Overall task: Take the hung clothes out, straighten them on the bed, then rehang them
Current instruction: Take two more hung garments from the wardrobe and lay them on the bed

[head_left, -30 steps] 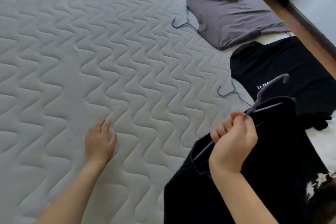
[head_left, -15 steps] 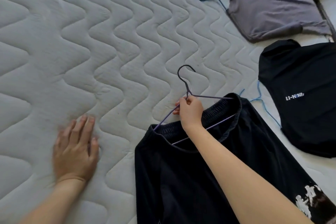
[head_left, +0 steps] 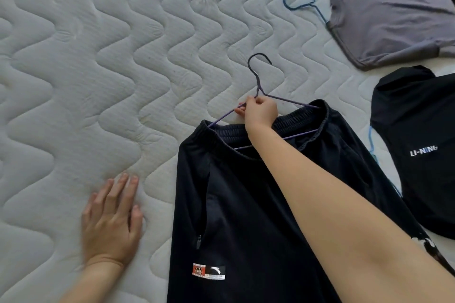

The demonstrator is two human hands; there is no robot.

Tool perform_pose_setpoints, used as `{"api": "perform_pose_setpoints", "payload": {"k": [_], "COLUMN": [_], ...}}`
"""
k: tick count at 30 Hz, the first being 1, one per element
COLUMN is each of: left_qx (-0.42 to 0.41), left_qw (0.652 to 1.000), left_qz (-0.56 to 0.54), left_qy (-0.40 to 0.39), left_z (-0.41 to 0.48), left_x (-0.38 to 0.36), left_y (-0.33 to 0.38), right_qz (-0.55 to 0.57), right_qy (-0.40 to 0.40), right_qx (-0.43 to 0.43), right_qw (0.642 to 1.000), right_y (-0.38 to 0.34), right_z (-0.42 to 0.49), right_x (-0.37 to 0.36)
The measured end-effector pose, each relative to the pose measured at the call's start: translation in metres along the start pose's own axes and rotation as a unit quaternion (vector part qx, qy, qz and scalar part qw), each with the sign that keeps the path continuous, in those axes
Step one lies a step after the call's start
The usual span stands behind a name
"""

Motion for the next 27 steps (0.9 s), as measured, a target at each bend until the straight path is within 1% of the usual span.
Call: {"api": "perform_pose_setpoints", "payload": {"k": [4, 7, 9, 11, 12, 14, 16, 17, 18, 19, 20, 21, 23, 25, 27], "left_qx": [-0.005, -0.004, -0.005, -0.01, -0.012, -0.015, -0.008, -0.004, 0.004, 0.01, 0.019, 0.029, 0.061, 0.106, 0.17], "left_qw": [1.0, 1.0, 1.0, 1.0, 1.0, 1.0, 1.0, 1.0, 1.0, 0.999, 0.998, 0.997, 0.988, 0.968, 0.928], "left_qz": [-0.003, -0.007, -0.009, -0.001, -0.002, -0.009, -0.015, -0.015, -0.023, -0.032, -0.044, -0.043, -0.071, -0.145, -0.279], "left_qy": [0.004, 0.005, 0.012, 0.014, 0.01, 0.008, 0.008, 0.008, 0.0, -0.007, -0.029, -0.051, -0.124, -0.175, -0.181], "left_z": [0.002, 0.001, 0.002, 0.001, 0.001, 0.004, 0.004, 0.004, 0.005, 0.005, 0.007, 0.009, 0.015, 0.032, 0.045], "left_x": [0.002, 0.002, 0.004, 0.004, 0.005, 0.006, 0.005, 0.006, 0.009, 0.013, 0.018, 0.021, 0.037, 0.069, 0.119], "left_y": [0.001, 0.002, 0.003, 0.003, 0.002, 0.003, 0.003, 0.004, 0.005, 0.006, 0.007, 0.007, 0.01, 0.026, 0.053], "right_qz": [-0.123, -0.19, -0.272, -0.357, -0.387, -0.401, -0.394, -0.37, -0.321, -0.245, -0.17, -0.115, -0.053, 0.001, 0.034], "right_qy": [0.012, 0.001, -0.003, 0.011, 0.017, 0.027, 0.026, 0.014, -0.005, -0.031, -0.061, -0.077, -0.085, -0.1, -0.124], "right_qx": [0.008, -0.007, 0.007, 0.042, 0.051, 0.045, 0.03, 0.02, 0.005, -0.022, -0.05, -0.065, -0.05, -0.034, -0.046], "right_qw": [0.992, 0.982, 0.962, 0.933, 0.921, 0.914, 0.918, 0.929, 0.947, 0.969, 0.982, 0.988, 0.994, 0.994, 0.991], "right_y": [-0.002, -0.012, -0.016, -0.016, -0.017, -0.018, -0.019, -0.02, -0.019, -0.02, -0.021, -0.022, -0.027, -0.031, -0.032], "right_z": [0.008, 0.012, 0.015, 0.017, 0.017, 0.019, 0.016, 0.012, 0.008, 0.0, -0.014, -0.032, -0.077, -0.123, -0.168], "right_x": [-0.001, 0.0, 0.001, 0.002, 0.002, 0.002, 0.001, 0.002, 0.004, 0.008, 0.014, 0.024, 0.054, 0.094, 0.14]}}
Point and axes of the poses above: each hand's wrist, its own z-axis towards the middle knuckle, its own x-axis out of the back of the hand, y = z × x, the point moved 2 cm from there along z, towards the middle knuckle, and after that the axes turned 14 degrees about -x, right-handed, at the moved point
